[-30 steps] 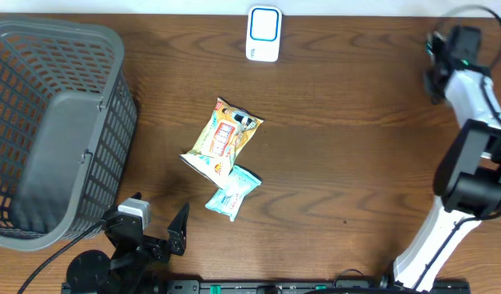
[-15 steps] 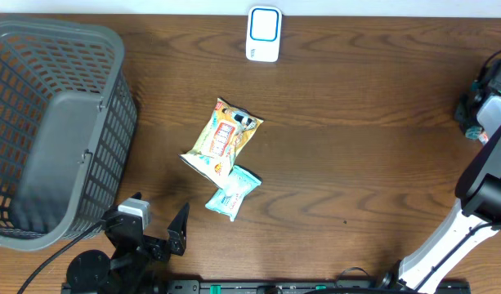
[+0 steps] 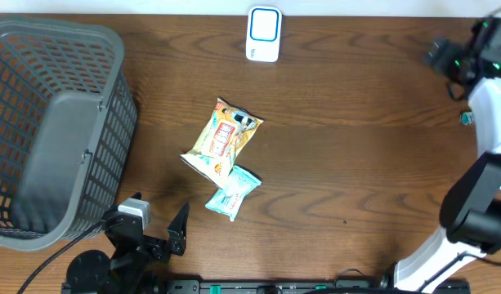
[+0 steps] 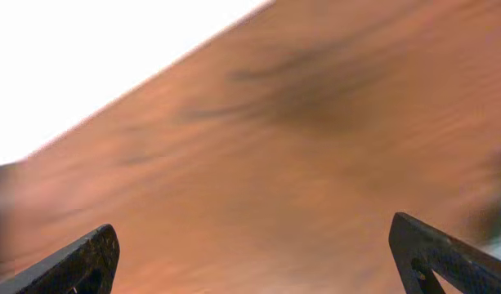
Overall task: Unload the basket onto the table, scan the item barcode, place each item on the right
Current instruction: 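Reach the right gripper back to the green wipes pack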
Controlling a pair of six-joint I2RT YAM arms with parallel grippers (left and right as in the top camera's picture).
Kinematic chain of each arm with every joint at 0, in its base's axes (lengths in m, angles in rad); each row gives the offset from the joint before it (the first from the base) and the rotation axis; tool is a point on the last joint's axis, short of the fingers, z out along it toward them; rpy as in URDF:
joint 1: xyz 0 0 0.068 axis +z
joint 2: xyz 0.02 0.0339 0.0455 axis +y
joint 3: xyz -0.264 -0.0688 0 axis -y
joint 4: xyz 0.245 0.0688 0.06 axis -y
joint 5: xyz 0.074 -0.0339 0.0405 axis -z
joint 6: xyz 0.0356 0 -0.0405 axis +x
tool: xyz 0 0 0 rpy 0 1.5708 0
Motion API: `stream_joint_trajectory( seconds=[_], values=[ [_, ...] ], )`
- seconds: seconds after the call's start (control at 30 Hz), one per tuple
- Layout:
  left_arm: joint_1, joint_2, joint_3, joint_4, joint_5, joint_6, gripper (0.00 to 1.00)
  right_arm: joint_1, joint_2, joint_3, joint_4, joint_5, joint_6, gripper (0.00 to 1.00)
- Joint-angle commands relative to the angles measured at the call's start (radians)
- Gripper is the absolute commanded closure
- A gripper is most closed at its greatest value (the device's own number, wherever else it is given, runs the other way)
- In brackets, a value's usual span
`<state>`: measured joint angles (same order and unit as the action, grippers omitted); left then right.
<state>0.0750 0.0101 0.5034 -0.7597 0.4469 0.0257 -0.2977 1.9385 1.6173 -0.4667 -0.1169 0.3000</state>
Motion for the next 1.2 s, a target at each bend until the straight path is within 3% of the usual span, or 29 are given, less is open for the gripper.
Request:
stream_joint_trajectory(
  seconds=[0.0,0.1,0.37,0.67,0.9,1.17],
  values=[
    [0.003,-0.006,0.005,0.000,0.013,-0.001,0.02,0.105,-0.014,0.007,-0.084,-0.190,0.392,0.01],
    [0.003,-0.006,0.005,0.000,0.013,-0.002,0.02,0.204,-0.006,0.006,-0.152,-0.259,0.526,0.01],
    [0.003,-0.006,0.005,0.000,0.013,-0.002,0.02,0.539,0.004,0.006,-0.293,-0.399,0.522,0.01],
    [0.003,-0.006,0.005,0.000,0.013,-0.002,0.02,0.830,0.004,0.001,-0.598,-0.153,0.497,0.01],
    [0.003,-0.006,0.005,0.000,0.013,-0.002,0.02,0.964,0.003,-0.064,-0.604,-0.127,0.497,0.01],
    [0.003,-0.006,0.005,0.000,0.013,-0.002,0.02,1.035,0.003,-0.184,-0.621,-0.204,0.525,0.14]
  ],
)
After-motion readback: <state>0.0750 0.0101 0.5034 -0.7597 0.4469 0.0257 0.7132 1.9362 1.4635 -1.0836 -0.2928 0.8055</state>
